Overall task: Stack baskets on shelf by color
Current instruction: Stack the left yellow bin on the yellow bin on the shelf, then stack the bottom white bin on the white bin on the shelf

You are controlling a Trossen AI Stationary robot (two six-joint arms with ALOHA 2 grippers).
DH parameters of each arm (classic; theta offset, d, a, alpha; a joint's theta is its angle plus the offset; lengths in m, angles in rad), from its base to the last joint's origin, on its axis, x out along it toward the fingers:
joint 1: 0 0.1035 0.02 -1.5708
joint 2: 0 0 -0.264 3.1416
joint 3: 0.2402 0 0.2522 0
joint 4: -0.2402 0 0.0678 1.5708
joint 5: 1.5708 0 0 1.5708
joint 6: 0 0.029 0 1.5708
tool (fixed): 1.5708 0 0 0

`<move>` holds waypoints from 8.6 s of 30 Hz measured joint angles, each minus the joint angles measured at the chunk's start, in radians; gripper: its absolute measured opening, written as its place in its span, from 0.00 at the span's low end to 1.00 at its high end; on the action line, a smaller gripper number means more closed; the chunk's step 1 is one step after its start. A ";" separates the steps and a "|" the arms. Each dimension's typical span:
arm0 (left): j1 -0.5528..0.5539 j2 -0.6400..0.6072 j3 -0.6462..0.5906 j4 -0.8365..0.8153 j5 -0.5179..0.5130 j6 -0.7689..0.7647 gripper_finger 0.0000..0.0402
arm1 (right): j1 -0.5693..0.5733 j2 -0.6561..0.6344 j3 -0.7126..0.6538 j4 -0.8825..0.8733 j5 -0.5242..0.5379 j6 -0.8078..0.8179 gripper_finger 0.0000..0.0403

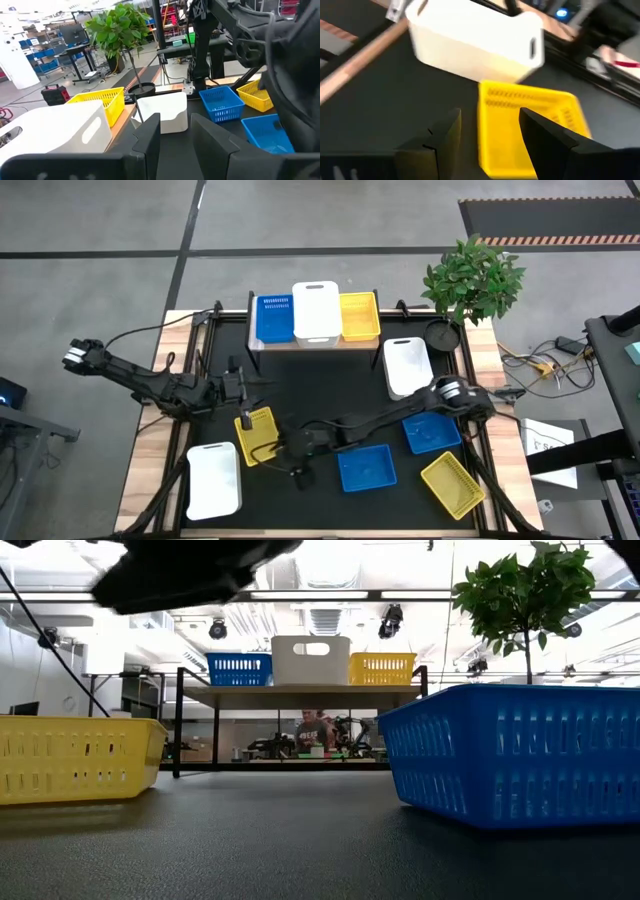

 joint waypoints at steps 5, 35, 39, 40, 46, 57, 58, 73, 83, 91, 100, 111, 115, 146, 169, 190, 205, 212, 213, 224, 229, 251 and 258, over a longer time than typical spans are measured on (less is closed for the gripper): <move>-0.001 0.000 0.000 -0.002 0.000 -0.001 0.23 | -0.014 0.118 0.156 -0.087 -0.085 0.001 0.48; -0.001 0.003 -0.001 -0.022 0.002 -0.001 0.23 | -0.089 0.297 0.330 -0.246 -0.122 -0.009 0.07; -0.001 0.007 -0.001 -0.022 0.002 -0.001 0.23 | -0.089 0.296 0.330 -0.244 -0.122 -0.025 0.03; -0.001 0.007 -0.001 -0.022 0.002 -0.001 0.23 | -0.089 0.296 0.330 -0.247 -0.122 -0.025 0.03; -0.001 0.007 -0.001 -0.023 0.002 -0.001 0.23 | -0.087 0.261 0.330 -0.335 -0.122 -0.061 0.02; -0.001 0.006 -0.001 -0.029 0.002 -0.002 0.23 | -0.082 0.102 0.280 -0.635 -0.122 -0.099 0.02; -0.001 0.006 -0.001 -0.030 0.002 -0.002 0.23 | -0.082 0.078 0.260 -0.647 -0.122 -0.098 0.02; 0.000 0.007 -0.001 -0.028 0.002 -0.002 0.23 | -0.080 -0.389 -0.125 -0.603 -0.083 0.060 0.02; 0.000 0.008 -0.001 -0.023 0.002 -0.002 0.23 | -0.087 -0.668 -0.183 -0.623 0.145 0.047 0.02; 0.000 0.008 -0.001 -0.021 0.002 -0.002 0.23 | -0.239 -0.773 -0.183 -0.732 0.254 -0.017 0.02; -0.001 0.008 -0.001 -0.021 0.002 -0.002 0.23 | -0.500 -0.770 -0.214 -0.777 0.075 -0.159 0.02; -0.001 0.014 -0.001 -0.021 0.002 0.002 0.23 | -0.720 -0.726 -0.228 -0.774 -0.114 -0.236 0.02; 0.000 0.020 -0.001 -0.022 0.002 0.003 0.23 | -0.753 -0.697 -0.228 -0.772 -0.144 -0.240 0.02; 0.000 0.021 -0.001 -0.021 0.002 0.005 0.23 | -0.760 -0.648 -0.228 -0.782 -0.140 -0.168 0.24; 0.000 0.020 -0.001 -0.021 0.002 0.003 0.23 | -0.332 -0.683 -0.229 -0.792 -0.140 0.004 0.03; -0.001 0.095 -0.001 0.028 0.026 -0.054 0.23 | -0.001 -0.684 -0.548 -0.377 -0.033 0.103 0.03; -0.214 0.284 0.116 -0.099 0.163 -0.445 0.23 | 0.010 -0.788 -0.769 -0.014 -0.032 -0.059 0.03; -0.332 0.416 0.354 -0.534 0.163 -0.875 0.23 | 0.010 -0.885 -0.831 0.048 -0.033 -0.103 0.03; -0.342 0.450 0.398 -0.621 0.170 -0.952 0.23 | 0.010 -0.892 -0.838 0.050 -0.033 -0.104 0.03; -0.522 0.832 0.900 -1.485 0.740 -1.285 0.15 | 0.010 -0.901 -0.860 0.057 -0.036 -0.085 0.03; -0.642 0.873 0.944 -1.442 0.619 -1.370 0.07 | 0.010 -0.900 -0.862 0.057 -0.042 -0.077 0.03; -0.758 0.930 0.802 -1.283 0.588 -1.356 0.48 | 0.016 -0.899 -0.870 0.011 -0.066 -0.027 0.03; -0.759 0.966 0.751 -1.152 0.587 -1.357 0.41 | 0.017 -0.899 -0.870 0.011 -0.069 -0.030 0.03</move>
